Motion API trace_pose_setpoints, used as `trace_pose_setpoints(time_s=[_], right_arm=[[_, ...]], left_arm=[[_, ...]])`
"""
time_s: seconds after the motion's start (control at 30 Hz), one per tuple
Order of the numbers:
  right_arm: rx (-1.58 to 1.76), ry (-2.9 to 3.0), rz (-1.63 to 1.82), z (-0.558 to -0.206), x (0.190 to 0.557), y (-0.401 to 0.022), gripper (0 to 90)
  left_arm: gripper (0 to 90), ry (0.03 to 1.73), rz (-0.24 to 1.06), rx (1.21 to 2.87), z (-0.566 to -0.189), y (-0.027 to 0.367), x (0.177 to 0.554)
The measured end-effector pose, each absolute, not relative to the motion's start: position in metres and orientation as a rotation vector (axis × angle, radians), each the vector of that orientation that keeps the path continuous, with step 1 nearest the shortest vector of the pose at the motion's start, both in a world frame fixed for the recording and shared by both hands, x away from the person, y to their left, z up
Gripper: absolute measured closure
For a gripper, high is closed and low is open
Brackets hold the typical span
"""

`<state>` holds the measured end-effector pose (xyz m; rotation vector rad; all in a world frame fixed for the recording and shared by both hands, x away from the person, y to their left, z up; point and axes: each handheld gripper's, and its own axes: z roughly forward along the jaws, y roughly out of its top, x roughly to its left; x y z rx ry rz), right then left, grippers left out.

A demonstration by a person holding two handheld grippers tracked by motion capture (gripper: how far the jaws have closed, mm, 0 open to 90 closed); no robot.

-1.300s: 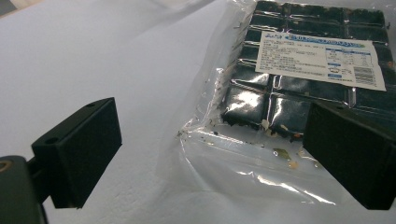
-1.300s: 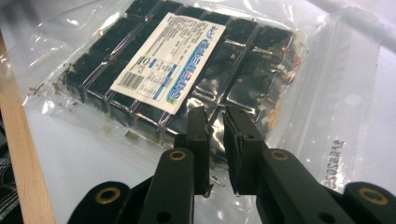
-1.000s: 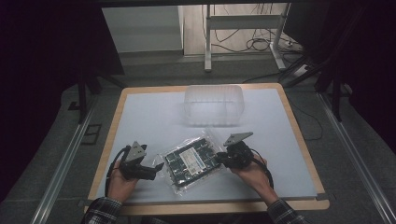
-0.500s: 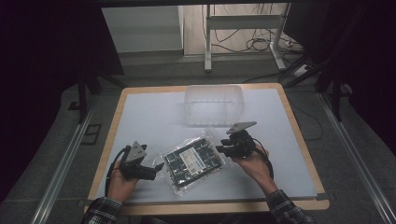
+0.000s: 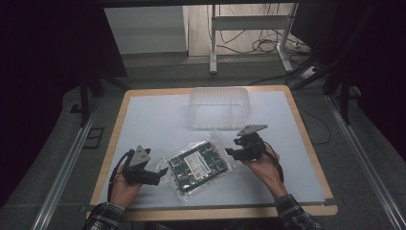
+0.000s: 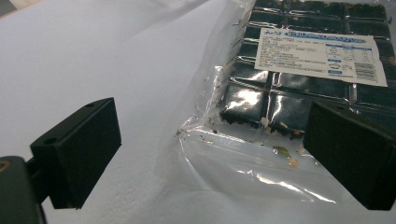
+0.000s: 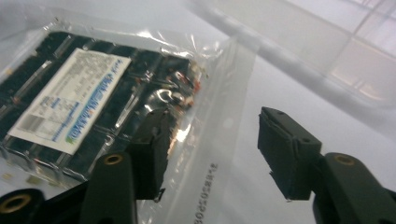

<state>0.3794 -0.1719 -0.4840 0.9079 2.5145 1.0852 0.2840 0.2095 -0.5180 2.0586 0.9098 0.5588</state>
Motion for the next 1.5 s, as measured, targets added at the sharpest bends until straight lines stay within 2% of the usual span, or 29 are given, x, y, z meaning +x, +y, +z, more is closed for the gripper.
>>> trace_pose_setpoints(time_s=[0.2, 0.5, 1.17, 1.23, 1.27, 1.5], right_arm=[[0.919, 2.533, 1.088, -0.495, 0.382, -0.180, 37.1], [0.922, 2.595, 1.082, -0.509, 0.387, -0.178, 38.7], [0.900, 2.687, 1.047, -0.519, 0.378, -0.159, 72.6], [0.909, 2.683, 1.042, -0.519, 0.378, -0.158, 78.2], [0.941, 2.673, 1.036, -0.519, 0.378, -0.159, 83.9], [0.956, 2.684, 1.032, -0.518, 0.378, -0.158, 88.7]], left_arm=[[3.6, 0.907, 0.559, 2.064, -0.518, 0.209, 0.284], [3.6, 0.905, 0.556, 2.066, -0.518, 0.209, 0.284], [3.6, 0.901, 0.558, 2.068, -0.518, 0.209, 0.284], [3.6, 0.901, 0.559, 2.067, -0.518, 0.209, 0.284], [3.6, 0.901, 0.559, 2.067, -0.518, 0.209, 0.284], [3.6, 0.901, 0.563, 2.065, -0.518, 0.209, 0.284]])
